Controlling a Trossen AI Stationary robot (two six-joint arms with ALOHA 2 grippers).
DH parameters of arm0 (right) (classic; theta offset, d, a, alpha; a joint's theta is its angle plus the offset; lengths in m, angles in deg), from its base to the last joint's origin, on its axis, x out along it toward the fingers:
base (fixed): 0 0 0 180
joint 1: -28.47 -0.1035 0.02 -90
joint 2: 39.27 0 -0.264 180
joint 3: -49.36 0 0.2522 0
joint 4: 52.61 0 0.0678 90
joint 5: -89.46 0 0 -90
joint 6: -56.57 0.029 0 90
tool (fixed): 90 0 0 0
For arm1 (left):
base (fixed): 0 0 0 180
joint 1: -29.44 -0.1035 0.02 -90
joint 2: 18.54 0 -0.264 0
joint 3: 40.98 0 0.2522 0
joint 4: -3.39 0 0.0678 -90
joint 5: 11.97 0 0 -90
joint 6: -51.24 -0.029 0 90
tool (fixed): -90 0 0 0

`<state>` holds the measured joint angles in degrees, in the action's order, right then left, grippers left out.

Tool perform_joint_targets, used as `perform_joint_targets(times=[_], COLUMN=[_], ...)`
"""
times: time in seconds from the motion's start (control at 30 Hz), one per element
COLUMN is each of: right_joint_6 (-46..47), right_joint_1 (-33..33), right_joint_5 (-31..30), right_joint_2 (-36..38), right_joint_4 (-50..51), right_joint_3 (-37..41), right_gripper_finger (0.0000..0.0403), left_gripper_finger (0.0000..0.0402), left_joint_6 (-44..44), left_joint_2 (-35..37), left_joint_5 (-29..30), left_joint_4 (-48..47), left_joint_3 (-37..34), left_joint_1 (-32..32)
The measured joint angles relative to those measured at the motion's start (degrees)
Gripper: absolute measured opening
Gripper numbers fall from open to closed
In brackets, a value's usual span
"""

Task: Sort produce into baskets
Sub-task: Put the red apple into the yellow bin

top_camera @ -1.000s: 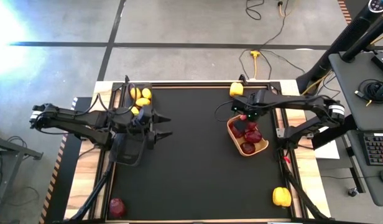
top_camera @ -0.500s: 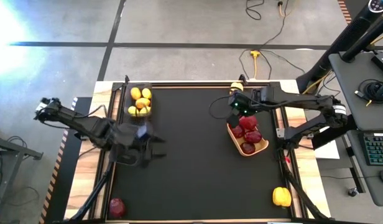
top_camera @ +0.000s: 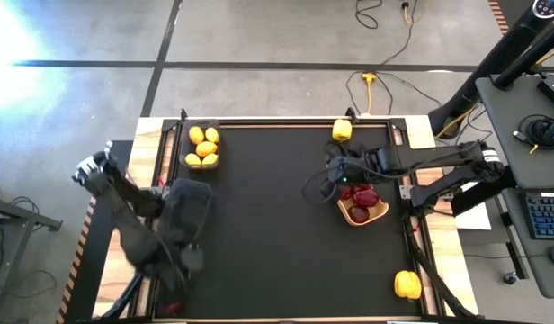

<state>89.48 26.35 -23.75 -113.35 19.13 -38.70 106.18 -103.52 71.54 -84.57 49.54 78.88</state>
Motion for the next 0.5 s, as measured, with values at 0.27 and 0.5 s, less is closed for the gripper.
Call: perform_joint_targets(times=[0.27,0.5], right_joint_6=[13.62,29.9], right_joint_1=[-10.0,-21.4], right_joint_5=[-5.83,-12.72], right_joint_2=[-0.55,-3.67], right_joint_4=[-0.02,0.01], right_joint_3=[0.18,0.22], right_gripper_finger=[0.0382,0.0382], left_gripper_finger=[0.031,0.031], left_joint_6=[-27.65,-34.11], left_joint_2=[-12.22,-12.7], left_joint_5=[-17.95,-15.99], left_joint_4=[-3.47,1.92], left_joint_3=[4.09,-2.67], left_joint_1=[6.18,6.65])
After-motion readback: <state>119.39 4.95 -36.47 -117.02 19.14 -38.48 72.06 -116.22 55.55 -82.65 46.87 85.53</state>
